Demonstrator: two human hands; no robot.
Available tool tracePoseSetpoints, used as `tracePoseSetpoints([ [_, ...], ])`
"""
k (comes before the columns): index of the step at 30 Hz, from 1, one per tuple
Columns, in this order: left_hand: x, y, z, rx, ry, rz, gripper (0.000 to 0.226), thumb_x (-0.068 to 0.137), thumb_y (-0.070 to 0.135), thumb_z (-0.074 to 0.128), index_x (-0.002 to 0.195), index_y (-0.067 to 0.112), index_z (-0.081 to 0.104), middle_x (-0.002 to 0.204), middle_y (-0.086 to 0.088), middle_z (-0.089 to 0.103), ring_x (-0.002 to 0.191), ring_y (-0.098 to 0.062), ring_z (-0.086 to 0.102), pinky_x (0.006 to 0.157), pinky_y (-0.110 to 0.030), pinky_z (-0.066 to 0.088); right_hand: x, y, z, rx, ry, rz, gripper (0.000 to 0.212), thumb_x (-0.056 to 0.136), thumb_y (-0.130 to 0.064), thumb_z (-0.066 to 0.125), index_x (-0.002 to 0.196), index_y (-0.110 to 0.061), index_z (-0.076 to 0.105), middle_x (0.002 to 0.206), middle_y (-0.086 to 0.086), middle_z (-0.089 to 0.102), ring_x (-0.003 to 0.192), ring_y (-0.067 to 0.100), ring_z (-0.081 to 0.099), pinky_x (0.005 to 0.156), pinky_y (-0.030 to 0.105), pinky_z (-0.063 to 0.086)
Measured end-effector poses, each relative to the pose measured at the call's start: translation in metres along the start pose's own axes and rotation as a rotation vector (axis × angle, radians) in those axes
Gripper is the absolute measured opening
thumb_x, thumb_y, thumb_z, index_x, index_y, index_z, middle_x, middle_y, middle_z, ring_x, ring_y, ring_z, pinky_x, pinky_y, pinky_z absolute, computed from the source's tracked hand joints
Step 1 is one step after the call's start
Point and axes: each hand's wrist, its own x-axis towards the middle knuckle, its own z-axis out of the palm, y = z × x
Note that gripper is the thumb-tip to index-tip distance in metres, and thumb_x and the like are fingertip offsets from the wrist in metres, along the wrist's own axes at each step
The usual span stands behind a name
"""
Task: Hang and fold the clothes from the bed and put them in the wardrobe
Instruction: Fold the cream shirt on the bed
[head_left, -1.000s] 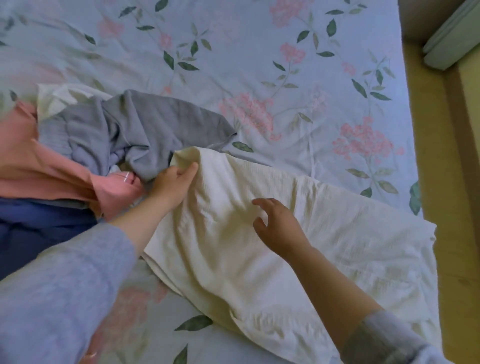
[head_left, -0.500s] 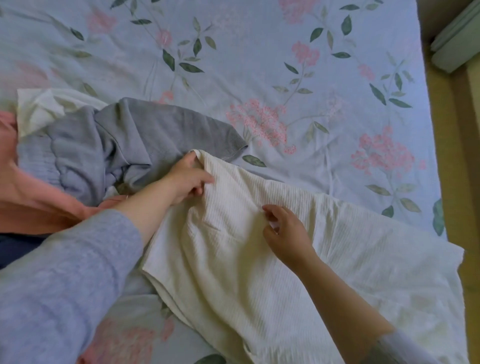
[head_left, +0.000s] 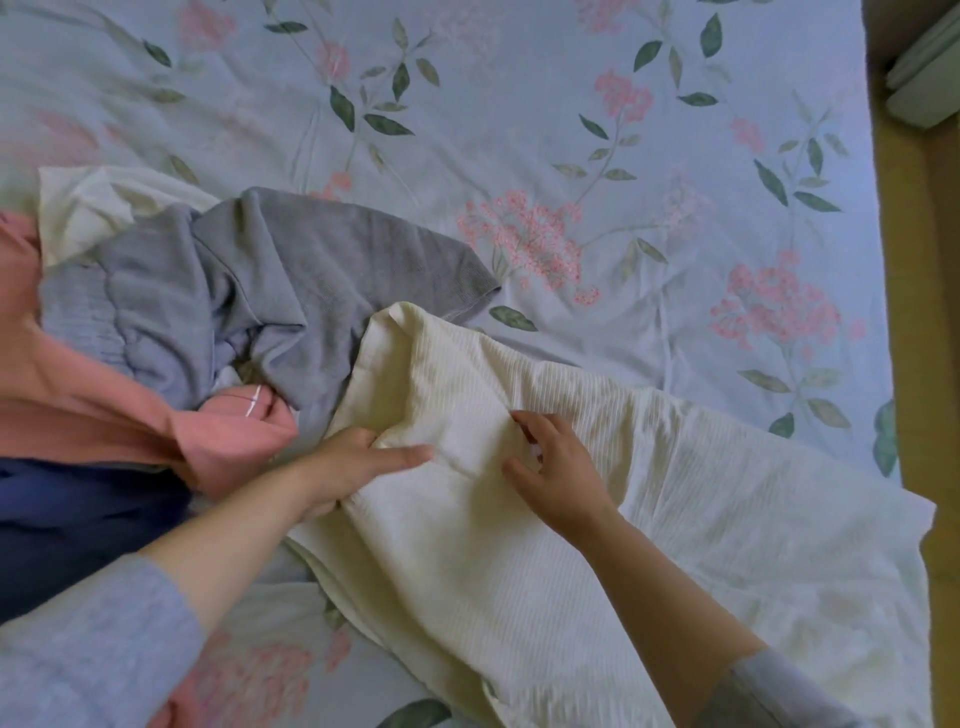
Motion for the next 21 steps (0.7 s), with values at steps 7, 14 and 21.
tracePoseSetpoints([
  [7,-0.011,-0.033,0.012,0.485,0.224,-0.291,0.052,0.092,0.058,0.050,0.093,0.007,0.063,0.077,-0.002,0.063,0.074,-0.016,0.061,0.062,-0.025,0.040,-0.022,-0.006,0.015,-0.431,0.035,-0.143,0.055,0.091,-0.039,0.053,0.144,-0.031,0.040,0.145,-0.002,0.037,0.136,0.019,0.030,0.107,0.032,0.034],
  [14,-0.012,-0.025,-0.001,0.154,0.274,-0.088,0.021,0.086,0.024,0.070,0.073,0.009,0.061,0.073,-0.010,0.060,0.072,-0.022,0.056,0.068,-0.031,0.039,-0.009,-0.027,0.048,-0.547,-0.214,-0.260,0.060,0.101,-0.033,0.034,0.156,-0.027,0.013,0.165,-0.003,-0.004,0.150,0.023,-0.018,0.116,0.061,-0.013],
  [21,-0.010,-0.022,-0.009,0.377,0.814,0.169,0.010,0.087,0.009,0.061,0.080,0.008,0.067,0.085,-0.012,0.071,0.084,-0.032,0.066,0.072,-0.035,0.049,-0.029,-0.020,0.033,-0.197,0.132,-0.299,0.044,0.089,-0.003,0.053,0.132,-0.009,0.058,0.139,0.006,0.056,0.134,0.025,0.045,0.111,0.044,0.038],
])
